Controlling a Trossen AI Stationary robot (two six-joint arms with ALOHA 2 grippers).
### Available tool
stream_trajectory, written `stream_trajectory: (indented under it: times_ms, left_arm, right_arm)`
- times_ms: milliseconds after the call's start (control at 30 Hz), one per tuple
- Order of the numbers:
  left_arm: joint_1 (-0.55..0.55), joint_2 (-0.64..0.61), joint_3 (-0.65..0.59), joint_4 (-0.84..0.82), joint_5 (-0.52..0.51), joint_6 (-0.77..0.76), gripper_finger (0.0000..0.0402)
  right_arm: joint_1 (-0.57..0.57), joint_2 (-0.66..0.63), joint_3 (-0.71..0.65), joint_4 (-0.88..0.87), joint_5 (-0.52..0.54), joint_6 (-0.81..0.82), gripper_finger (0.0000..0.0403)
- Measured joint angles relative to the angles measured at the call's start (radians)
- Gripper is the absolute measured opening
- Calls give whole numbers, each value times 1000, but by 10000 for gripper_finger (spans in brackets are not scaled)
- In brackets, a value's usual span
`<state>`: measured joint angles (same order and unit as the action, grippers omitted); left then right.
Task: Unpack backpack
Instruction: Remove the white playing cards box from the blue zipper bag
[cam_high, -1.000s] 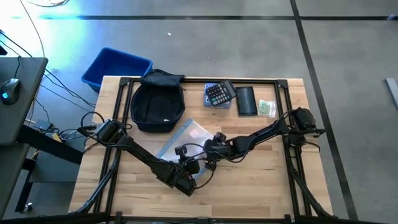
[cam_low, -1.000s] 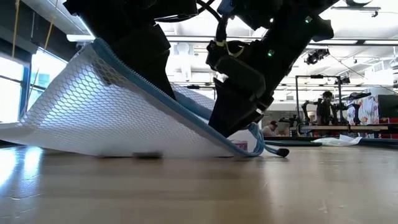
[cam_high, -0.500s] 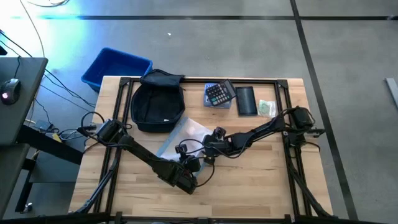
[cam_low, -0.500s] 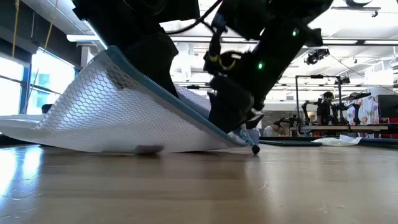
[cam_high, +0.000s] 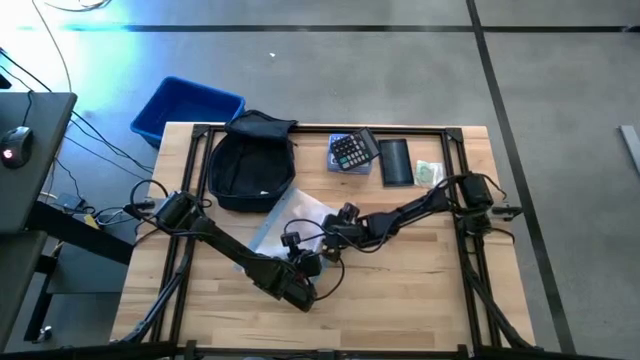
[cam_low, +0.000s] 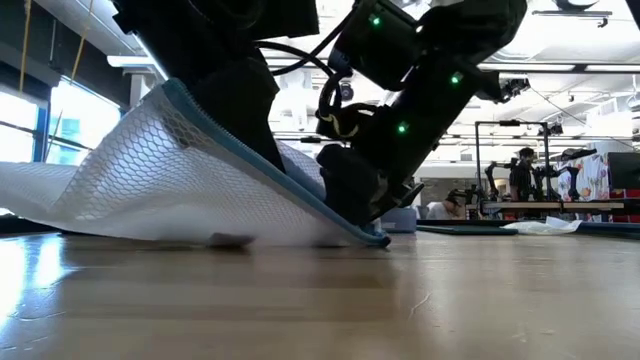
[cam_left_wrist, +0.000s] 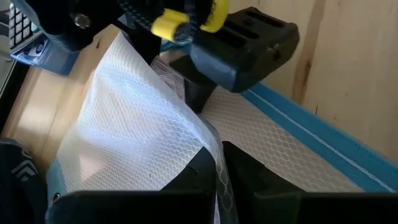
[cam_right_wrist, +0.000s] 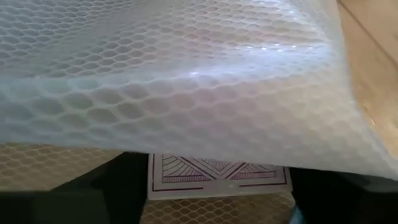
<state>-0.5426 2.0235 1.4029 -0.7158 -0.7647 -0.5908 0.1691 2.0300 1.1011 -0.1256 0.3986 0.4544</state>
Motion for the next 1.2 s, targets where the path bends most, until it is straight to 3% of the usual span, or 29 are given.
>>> stream_trajectory:
  times_ms: [333,733,1000,1200]
  left_arm:
    - [-5,0,1,-15,12,-8,0]
    - [-3,0,2,-19,1,-26,0]
    - [-3,0,2,-20,-2,-26,0]
    - [-8,0,2,-21,0,-26,0]
  right_arm:
    - [62,-116,-8,-108,-93,-21,280]
    - [313,-255,-5,-486,-254,119,280]
    - [316,-400,-27,-948,67,485,280]
    - [91,-640,-292,-906,132,613,280]
